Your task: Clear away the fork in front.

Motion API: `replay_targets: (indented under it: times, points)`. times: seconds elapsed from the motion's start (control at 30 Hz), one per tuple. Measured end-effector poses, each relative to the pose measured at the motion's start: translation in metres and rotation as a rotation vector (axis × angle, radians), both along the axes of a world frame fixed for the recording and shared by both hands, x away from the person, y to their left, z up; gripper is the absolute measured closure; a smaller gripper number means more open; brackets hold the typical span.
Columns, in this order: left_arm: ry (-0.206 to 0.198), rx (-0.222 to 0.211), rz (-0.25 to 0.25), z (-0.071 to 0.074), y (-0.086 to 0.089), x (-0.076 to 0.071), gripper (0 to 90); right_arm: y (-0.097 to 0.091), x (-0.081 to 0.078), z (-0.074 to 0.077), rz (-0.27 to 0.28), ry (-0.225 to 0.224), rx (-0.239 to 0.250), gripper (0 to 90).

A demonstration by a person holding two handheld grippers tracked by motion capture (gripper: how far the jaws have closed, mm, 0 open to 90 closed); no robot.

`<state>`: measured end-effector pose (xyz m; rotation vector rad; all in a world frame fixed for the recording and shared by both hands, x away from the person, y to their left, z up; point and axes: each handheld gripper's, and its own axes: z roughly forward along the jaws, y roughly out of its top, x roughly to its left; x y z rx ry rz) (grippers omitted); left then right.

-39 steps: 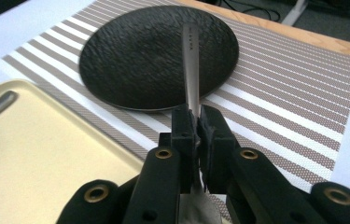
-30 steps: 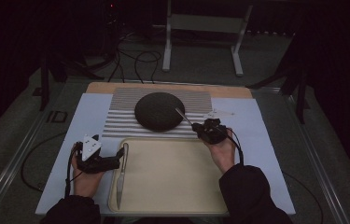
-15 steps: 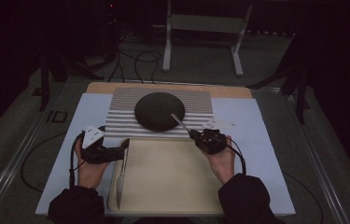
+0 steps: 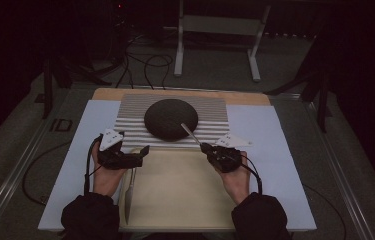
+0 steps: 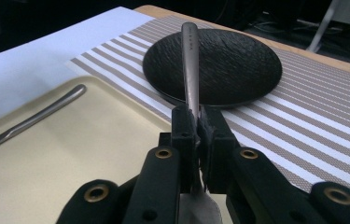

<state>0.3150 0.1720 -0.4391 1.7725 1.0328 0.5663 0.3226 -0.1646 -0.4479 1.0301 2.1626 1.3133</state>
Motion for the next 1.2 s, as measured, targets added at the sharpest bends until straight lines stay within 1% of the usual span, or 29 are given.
replay_targets:
  times: [0.07,0.13,0.2,0.23,0.27,0.3,0.43,0.57,0.63,0.67,0.73,0.77,0.8,0.87,0.93,0.97,1.0,1.03,1.07,1.1,1.13,1.17,1.2]
  points:
    - [-0.008,-0.011,-0.016,0.001,-0.003,0.001,0.3,0.002,-0.003,0.001,0.003,-0.014,0.001,86.2]
    - [-0.005,-0.014,-0.025,0.001,-0.006,0.002,0.2,0.003,-0.006,0.002,0.009,-0.024,0.004,86.1]
    - [0.01,-0.031,-0.031,0.002,-0.007,0.003,0.3,0.004,-0.008,0.003,0.012,-0.036,0.006,86.1]
    - [0.01,-0.031,-0.031,0.002,-0.007,0.003,0.3,0.005,-0.009,0.003,0.016,-0.041,0.009,86.2]
    - [0.022,-0.06,-0.048,0.001,-0.01,0.006,0.3,0.005,-0.01,0.003,0.02,-0.046,0.013,86.2]
    - [0.022,-0.06,-0.048,0.001,-0.01,0.006,0.3,0.005,-0.01,0.003,0.02,-0.046,0.013,86.2]
    - [0.033,-0.059,-0.086,0.001,-0.02,0.009,0.3,0.006,-0.015,0.005,0.027,-0.057,0.029,86.2]
    - [0.061,-0.074,-0.126,0.001,-0.03,0.012,0.3,0.009,-0.019,0.003,0.039,-0.062,0.033,86.2]
    - [0.068,-0.076,-0.132,0.0,-0.032,0.013,0.3,0.01,-0.02,0.003,0.041,-0.064,0.035,86.1]
    - [0.083,-0.083,-0.146,0.0,-0.037,0.014,0.6,0.012,-0.021,0.001,0.044,-0.061,0.032,86.2]
    - [0.086,-0.087,-0.154,0.0,-0.039,0.015,2.3,0.014,-0.022,0.0,0.047,-0.063,0.035,86.2]
    - [0.096,-0.079,-0.156,0.0,-0.043,0.017,3.8,0.015,-0.022,0.001,0.053,-0.066,0.037,86.2]
    - [0.096,-0.079,-0.156,0.0,-0.043,0.017,4.8,0.015,-0.022,0.001,0.053,-0.066,0.037,86.2]
    - [0.106,-0.084,-0.159,-0.001,-0.047,0.019,7.4,0.018,-0.025,0.002,0.069,-0.08,0.039,86.2]
    - [0.113,-0.096,-0.159,-0.001,-0.05,0.021,11.1,0.02,-0.027,0.002,0.074,-0.085,0.044,86.1]
    - [0.119,-0.109,-0.162,-0.001,-0.051,0.021,13.7,0.02,-0.027,0.003,0.077,-0.087,0.05,86.1]
    - [0.13,-0.131,-0.168,-0.001,-0.054,0.023,16.6,0.021,-0.028,0.003,0.081,-0.093,0.049,86.1]
    - [0.13,-0.131,-0.168,-0.001,-0.054,0.023,19.1,0.021,-0.028,0.003,0.081,-0.093,0.049,86.1]
    - [0.139,-0.136,-0.162,-0.001,-0.055,0.024,24.8,0.022,-0.029,0.003,0.081,-0.101,0.054,86.2]
    - [0.153,-0.167,-0.18,0.0,-0.057,0.025,29.1,0.023,-0.03,0.003,0.084,-0.107,0.054,86.2]
    - [0.157,-0.184,-0.188,0.0,-0.058,0.026,32.8,0.024,-0.031,0.003,0.088,-0.115,0.053,86.1]
    - [0.157,-0.184,-0.188,0.0,-0.058,0.026,36.7,0.024,-0.031,0.003,0.088,-0.115,0.053,86.1]
    - [0.167,-0.226,-0.214,0.0,-0.059,0.027,40.5,0.026,-0.033,0.004,0.095,-0.123,0.054,86.1]
